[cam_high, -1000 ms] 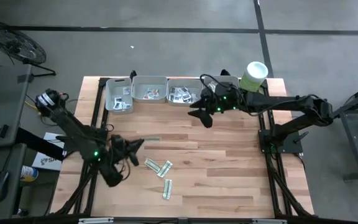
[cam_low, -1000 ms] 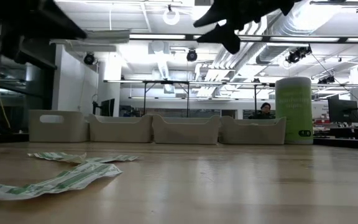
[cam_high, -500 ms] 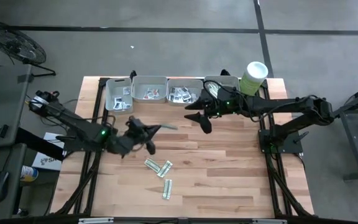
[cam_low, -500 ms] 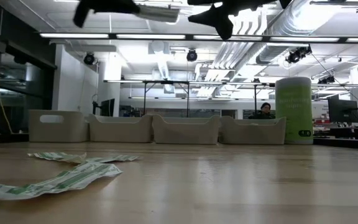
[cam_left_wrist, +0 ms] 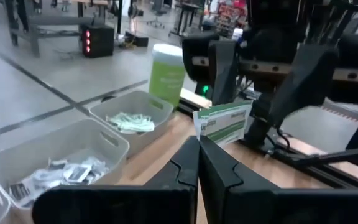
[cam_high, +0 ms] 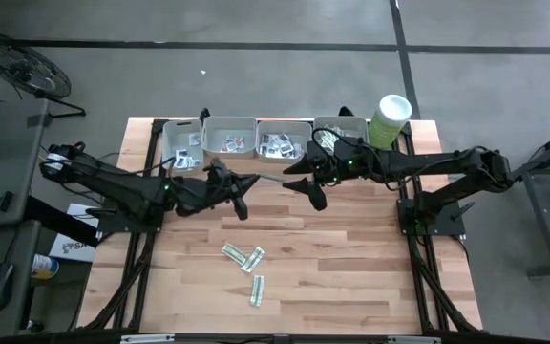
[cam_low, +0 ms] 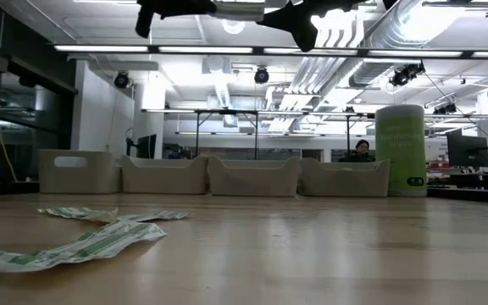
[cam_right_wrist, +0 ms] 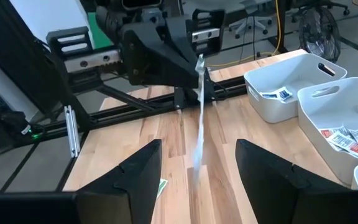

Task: Pick & Place First Aid Supplies
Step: Put the green bandage into the right gray bin

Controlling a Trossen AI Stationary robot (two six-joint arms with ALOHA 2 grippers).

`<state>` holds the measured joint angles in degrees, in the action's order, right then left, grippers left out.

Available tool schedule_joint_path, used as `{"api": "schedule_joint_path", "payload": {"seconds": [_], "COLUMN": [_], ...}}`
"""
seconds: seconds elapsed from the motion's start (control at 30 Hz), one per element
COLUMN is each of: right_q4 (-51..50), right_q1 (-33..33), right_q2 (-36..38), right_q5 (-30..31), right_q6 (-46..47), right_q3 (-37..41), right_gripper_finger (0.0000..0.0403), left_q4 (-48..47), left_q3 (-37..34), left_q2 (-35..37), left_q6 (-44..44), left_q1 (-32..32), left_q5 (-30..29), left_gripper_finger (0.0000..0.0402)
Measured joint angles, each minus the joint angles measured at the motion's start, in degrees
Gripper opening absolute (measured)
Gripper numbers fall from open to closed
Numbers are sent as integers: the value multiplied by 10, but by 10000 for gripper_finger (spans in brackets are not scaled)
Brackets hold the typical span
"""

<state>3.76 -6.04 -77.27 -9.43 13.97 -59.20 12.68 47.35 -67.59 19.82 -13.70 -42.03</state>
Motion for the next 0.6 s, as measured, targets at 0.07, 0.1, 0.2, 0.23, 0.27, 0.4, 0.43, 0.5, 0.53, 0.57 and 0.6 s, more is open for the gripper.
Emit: {"api": "schedule_joint_path", "payload": {"seconds": [0.07, 0.1, 0.2, 0.23, 0.27, 0.4, 0.43, 0.5, 0.53, 0.57, 0.6], "right_q4": [0, 0, -1, -1, 0, -1, -2, -4, -4, -3, -3], "right_q1": [0, 0, 0, 0, 0, 0, 0, 0, 0, 0, 0], "right_q2": [0, 0, 0, 0, 0, 0, 0, 0, 0, 0, 0], "right_q5": [0, 0, 0, 1, 1, 1, 1, 1, 1, 1, 1], "right_q6": [1, 2, 7, 8, 8, 8, 8, 8, 8, 8, 8], "right_q3": [0, 0, 0, 0, 0, 0, 0, 0, 0, 0, 0], "right_gripper_finger": [200, 200, 194, 189, 183, 140, 126, 97, 80, 64, 47], "left_q4": [10, 14, 23, 25, 25, 27, 28, 29, 29, 29, 29], "left_q3": [0, 0, 0, 0, 0, 0, 0, 0, 0, 0, 0], "left_q2": [0, 0, 0, 0, 0, 0, 0, 0, 0, 0, 0], "left_q6": [-10, -15, -18, -18, -18, -18, -18, -18, -18, -18, -18], "left_q1": [5, 7, 11, 11, 11, 11, 11, 11, 11, 11, 11], "left_q5": [6, 11, 24, 27, 27, 27, 27, 27, 27, 27, 28], "left_gripper_finger": [0, 0, 0, 0, 0, 0, 0, 0, 0, 0, 0]}}
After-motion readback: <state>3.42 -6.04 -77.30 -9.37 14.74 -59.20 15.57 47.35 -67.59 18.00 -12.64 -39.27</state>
